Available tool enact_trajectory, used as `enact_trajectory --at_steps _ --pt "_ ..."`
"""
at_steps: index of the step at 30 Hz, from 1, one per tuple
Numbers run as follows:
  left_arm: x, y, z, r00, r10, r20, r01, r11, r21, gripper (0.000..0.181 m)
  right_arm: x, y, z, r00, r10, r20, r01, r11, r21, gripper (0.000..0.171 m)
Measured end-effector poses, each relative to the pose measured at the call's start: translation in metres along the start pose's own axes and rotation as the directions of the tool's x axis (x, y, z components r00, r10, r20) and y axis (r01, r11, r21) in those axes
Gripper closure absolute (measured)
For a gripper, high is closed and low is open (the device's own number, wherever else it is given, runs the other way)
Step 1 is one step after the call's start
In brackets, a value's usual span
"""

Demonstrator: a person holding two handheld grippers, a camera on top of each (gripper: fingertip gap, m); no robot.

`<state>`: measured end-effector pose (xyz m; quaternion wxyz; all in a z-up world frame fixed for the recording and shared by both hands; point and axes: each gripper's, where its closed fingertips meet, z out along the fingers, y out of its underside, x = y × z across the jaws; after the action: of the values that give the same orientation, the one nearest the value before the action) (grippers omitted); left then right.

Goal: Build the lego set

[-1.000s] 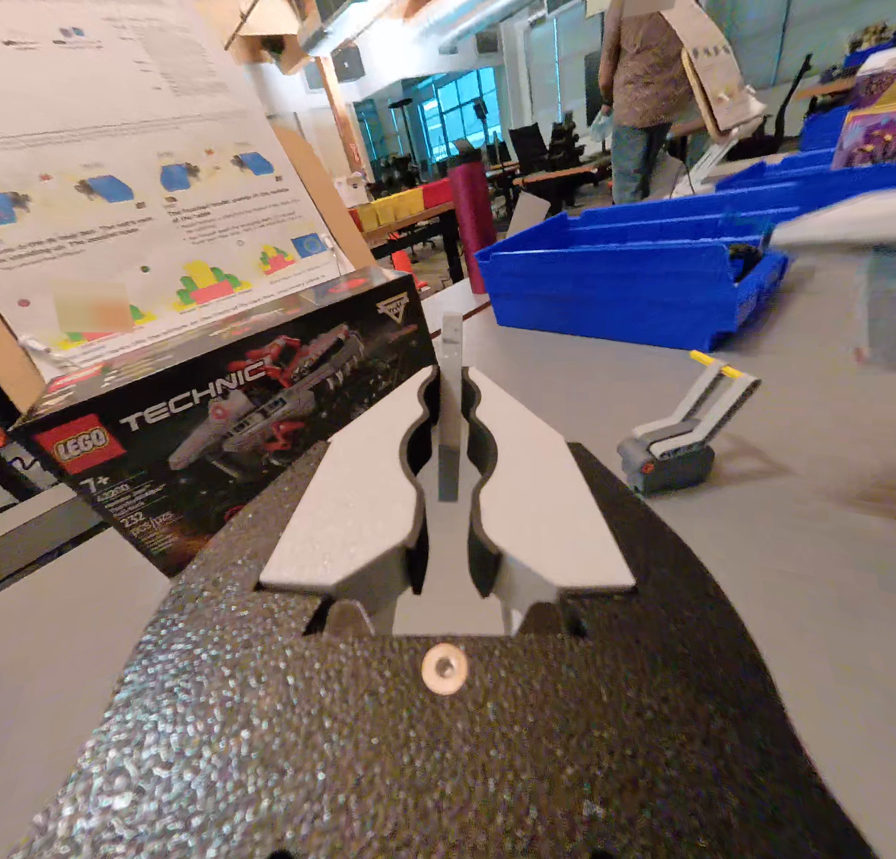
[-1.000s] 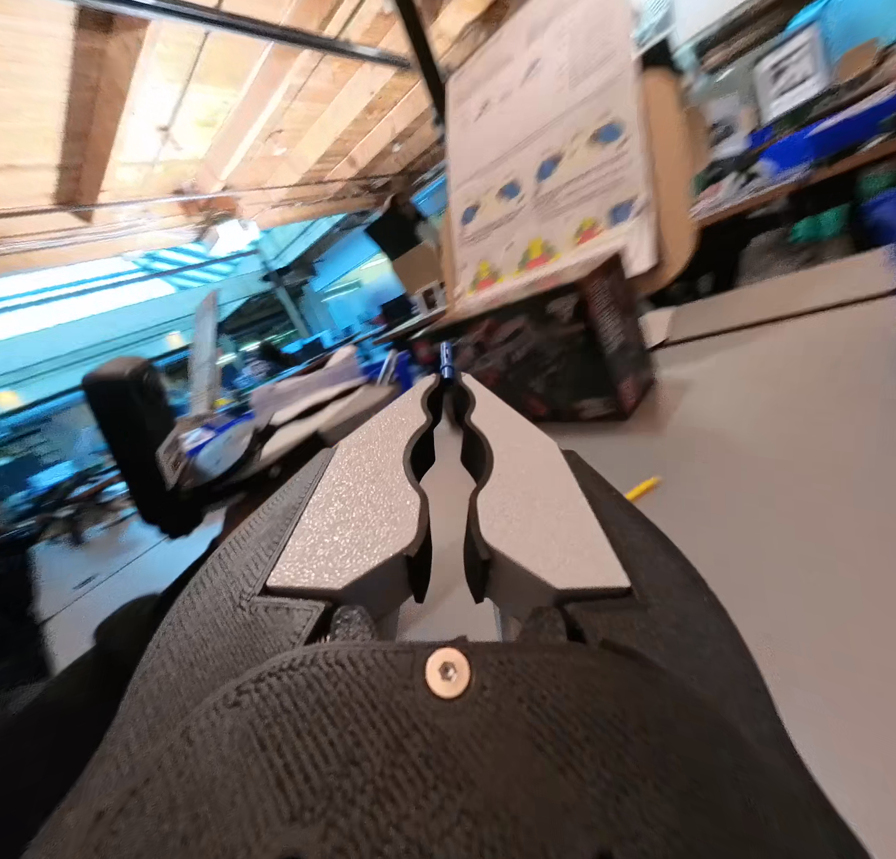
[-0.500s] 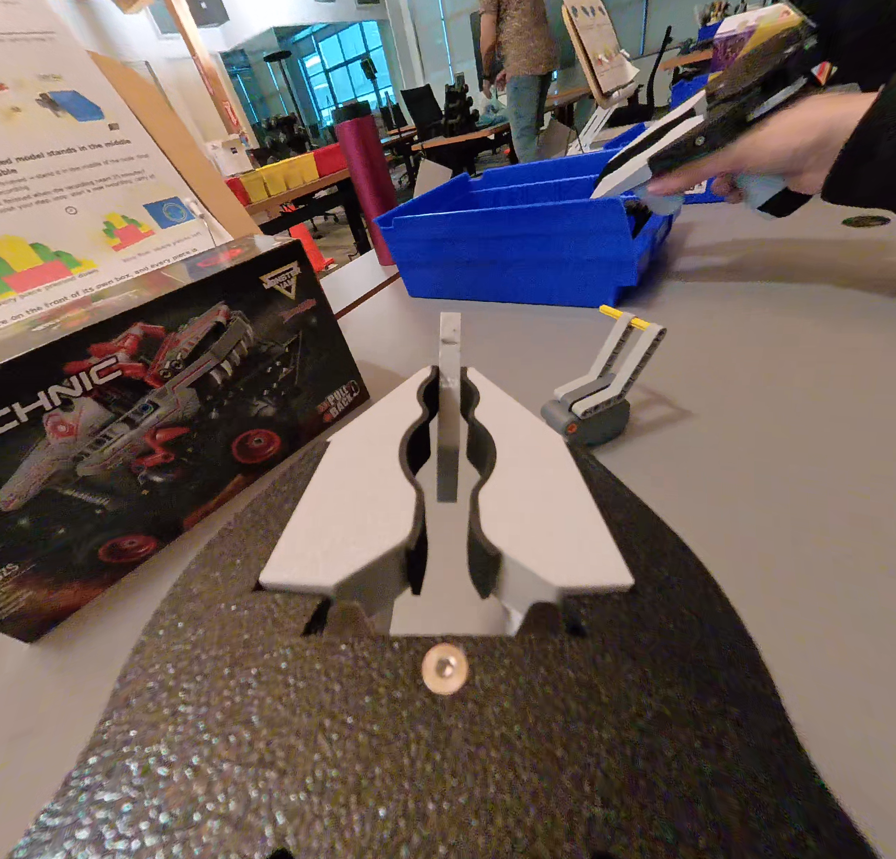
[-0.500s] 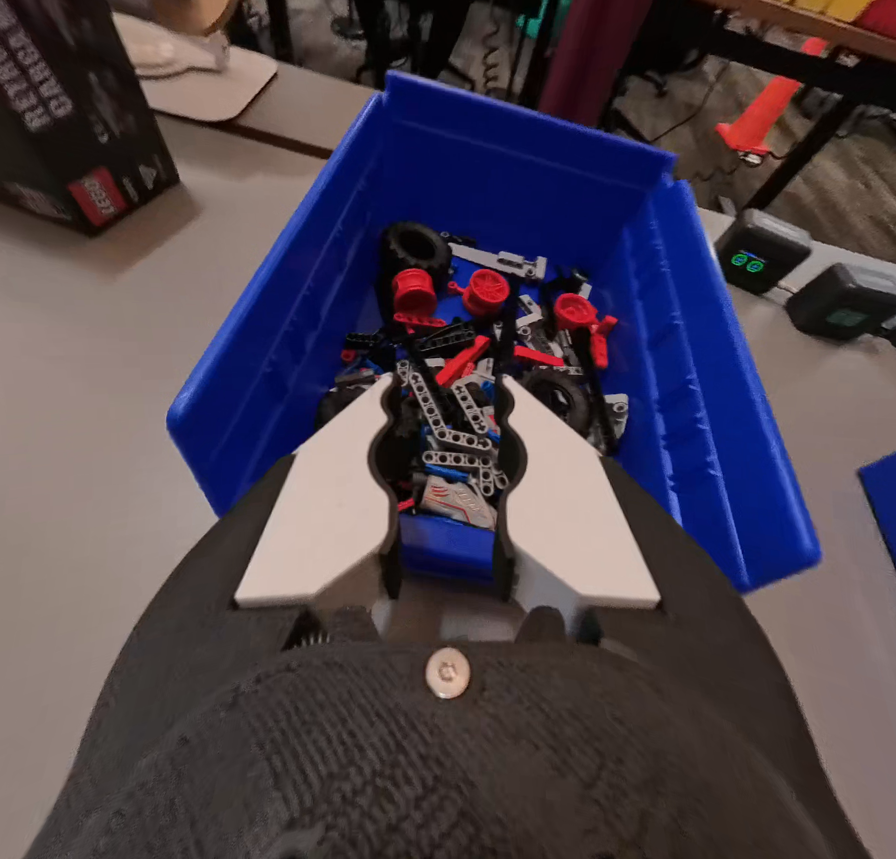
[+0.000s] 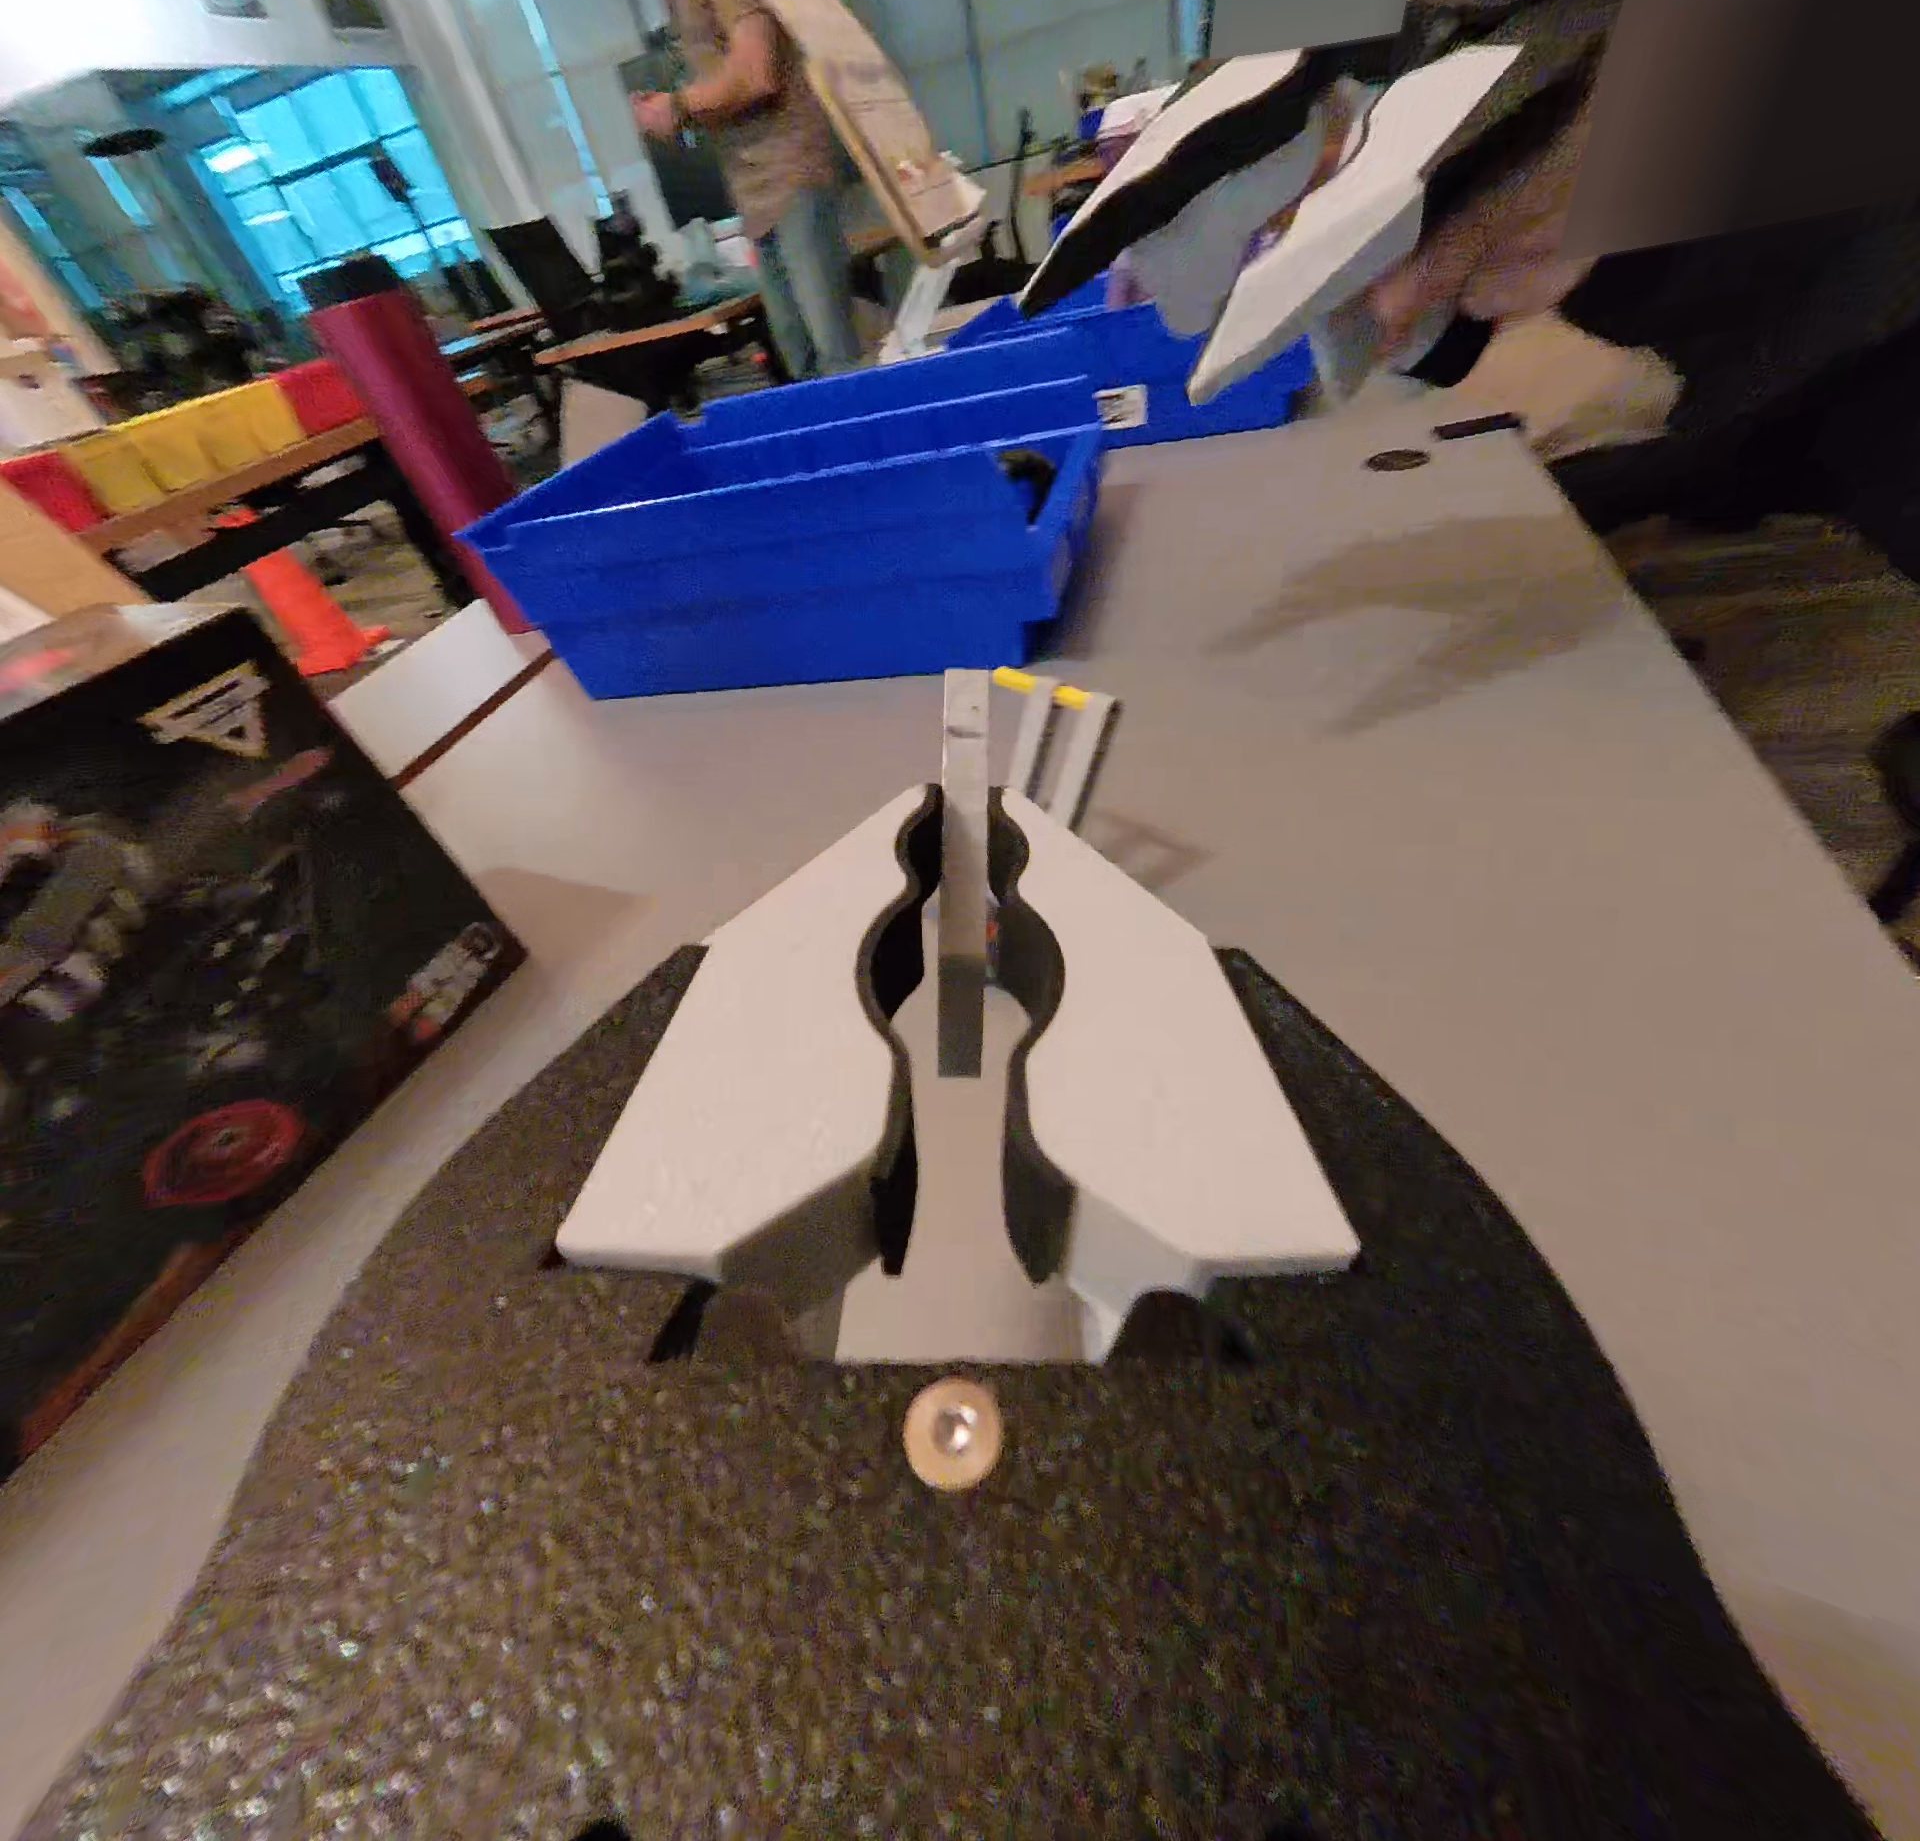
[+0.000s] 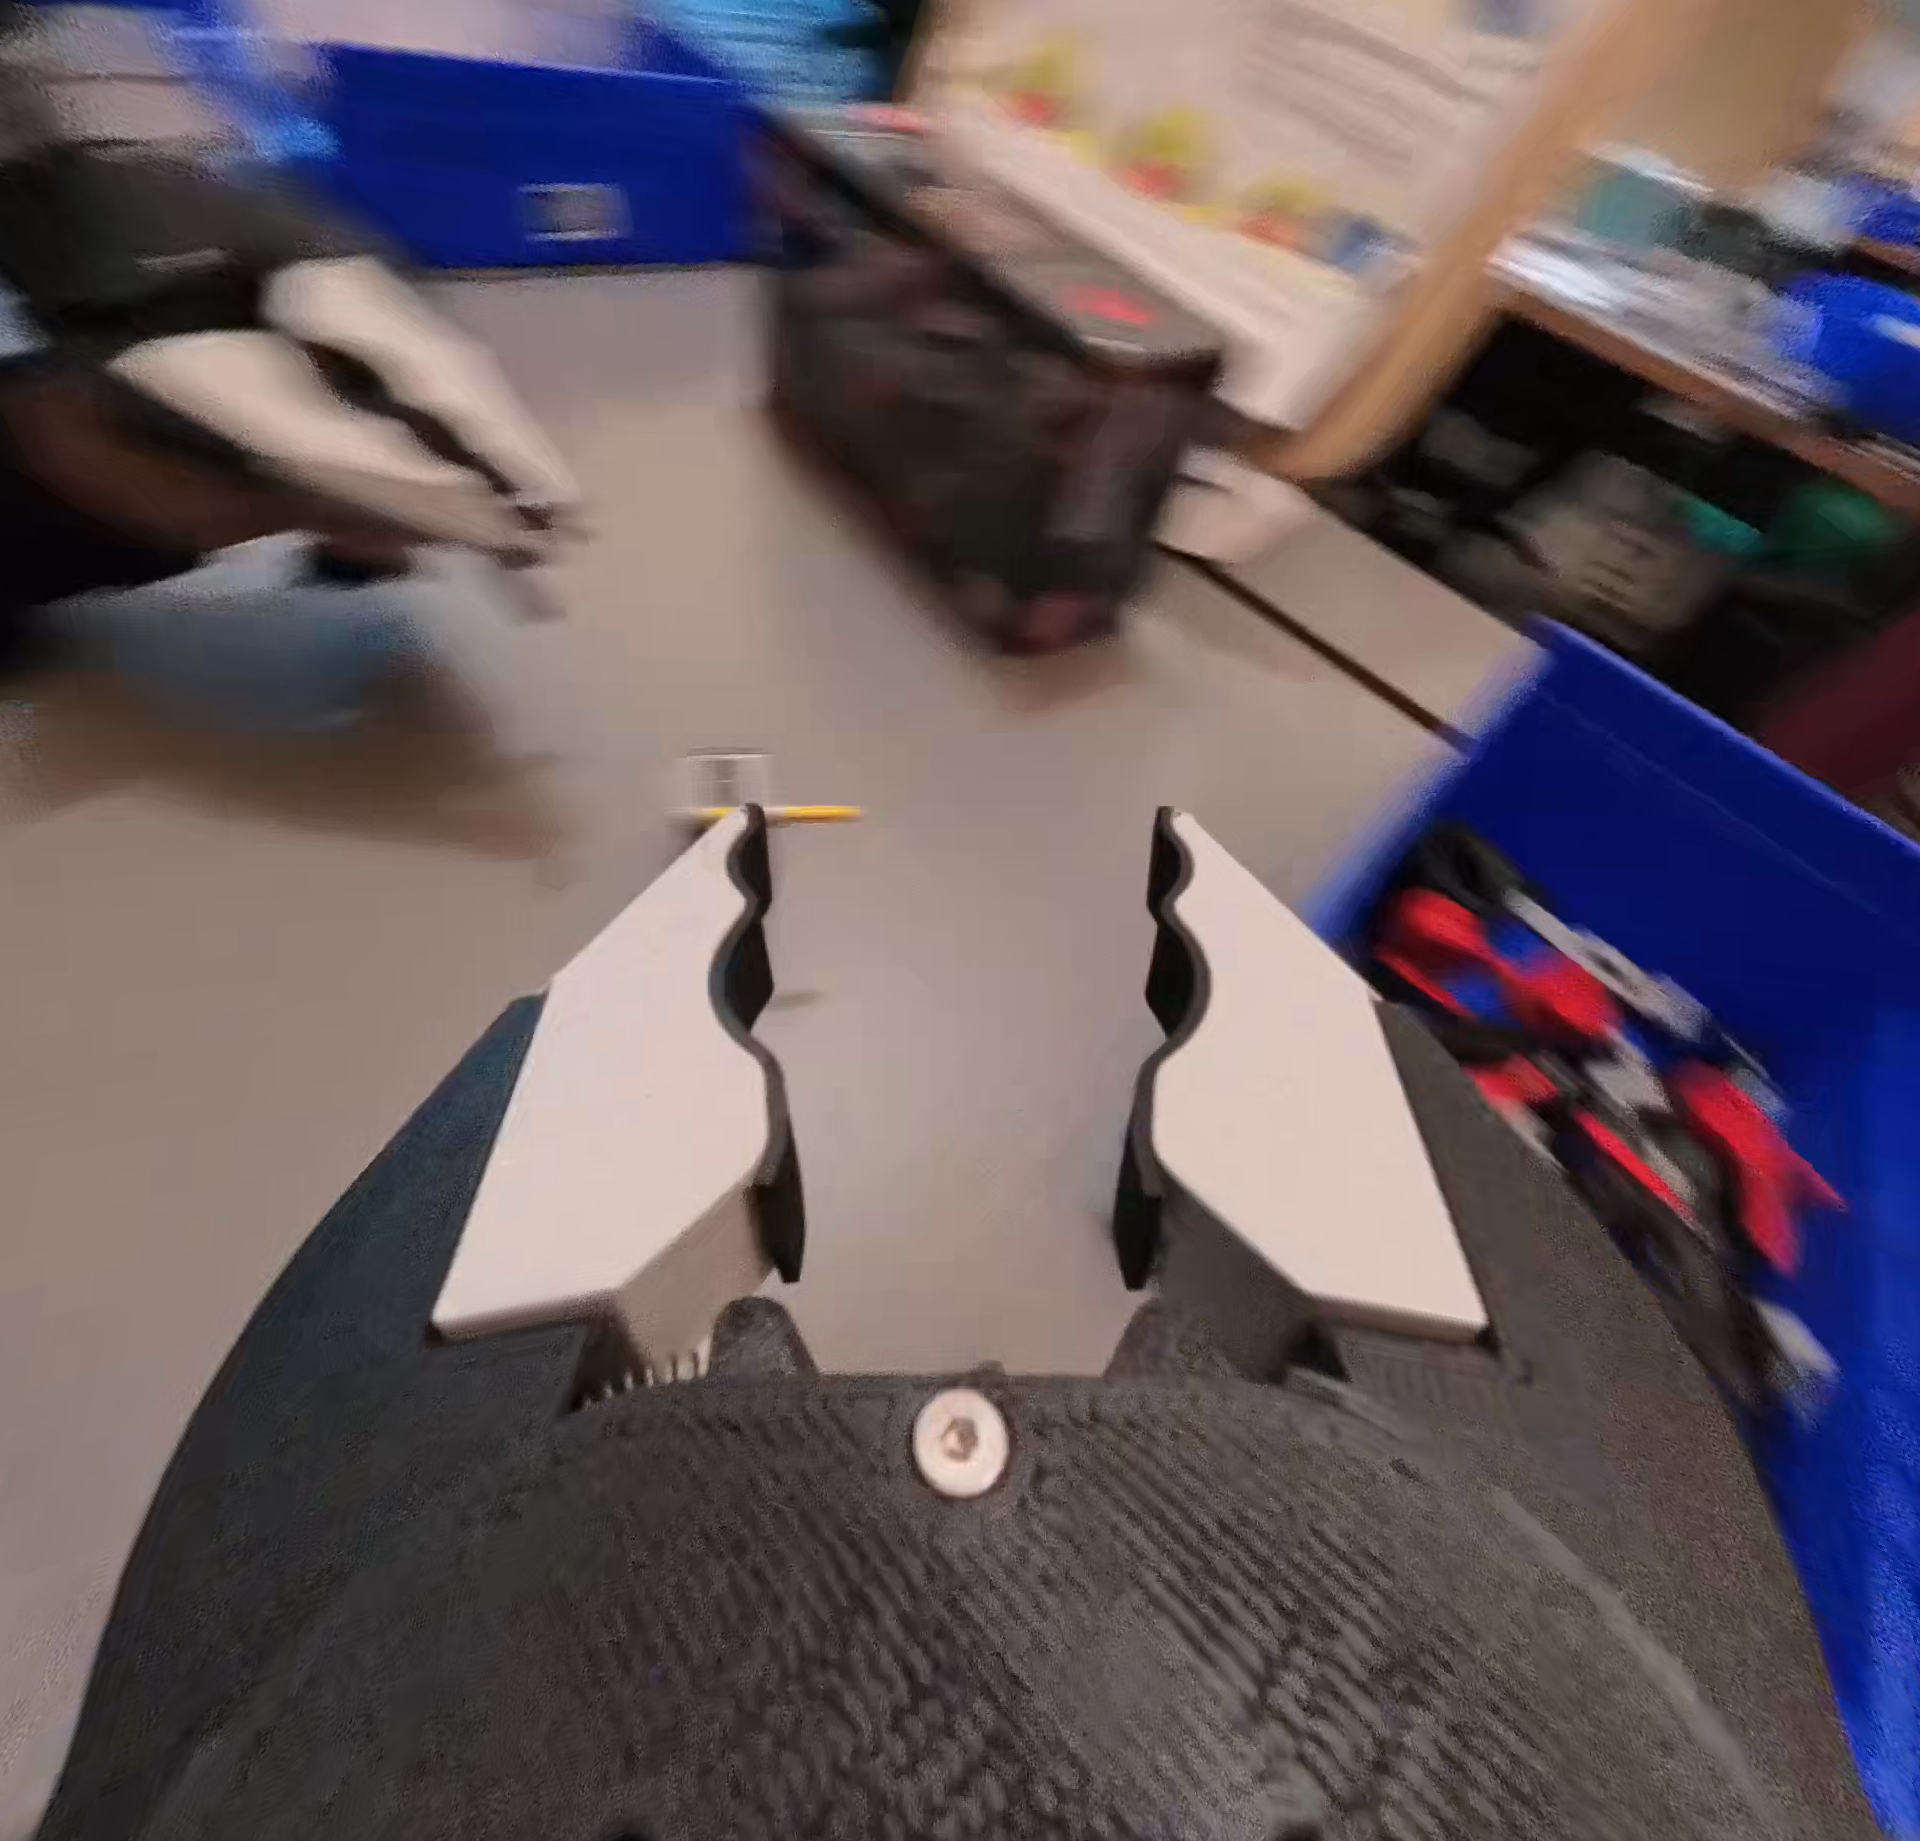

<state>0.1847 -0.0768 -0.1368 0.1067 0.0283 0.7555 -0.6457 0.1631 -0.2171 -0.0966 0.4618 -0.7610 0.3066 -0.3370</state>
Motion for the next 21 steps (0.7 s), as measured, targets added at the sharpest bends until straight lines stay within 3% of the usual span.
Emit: enact_trajectory --at_steps 3,7,10,14,17,21 --pt "0.031 -0.006 -0.001 0.972 -0.05 -0.229 0.058 0.998 0.031 0.176 -0.073 -0.006 0.014 0.952 -0.128 0.278 0.113 0.991 0.071 0.118" --pt "0.054 -0.011 -0.004 0.928 -0.064 -0.367 0.085 0.996 0.041 0.176 -0.111 -0.024 0.031 0.886 -0.057 0.46 -0.01 0.99 0.142 0.135" --pt "0.06 -0.005 -0.002 0.922 -0.047 -0.385 0.056 0.998 0.012 0.176 -0.124 -0.032 0.037 0.856 -0.043 0.516 -0.065 0.98 0.19 0.147" --pt "0.064 -0.003 0.001 0.916 -0.044 -0.398 0.049 0.999 0.004 0.176 -0.137 -0.025 0.047 0.842 -0.05 0.537 -0.033 0.989 0.145 0.145" --pt "0.066 -0.003 0.001 0.916 -0.03 -0.399 0.035 0.999 0.005 0.176 -0.143 -0.018 0.05 0.834 -0.081 0.546 0.015 0.992 0.125 0.165" --pt "0.062 -0.005 0.0 0.921 -0.039 -0.387 0.054 0.998 0.03 0.175 -0.141 -0.021 0.051 0.841 -0.102 0.532 0.029 0.989 0.143 0.165"
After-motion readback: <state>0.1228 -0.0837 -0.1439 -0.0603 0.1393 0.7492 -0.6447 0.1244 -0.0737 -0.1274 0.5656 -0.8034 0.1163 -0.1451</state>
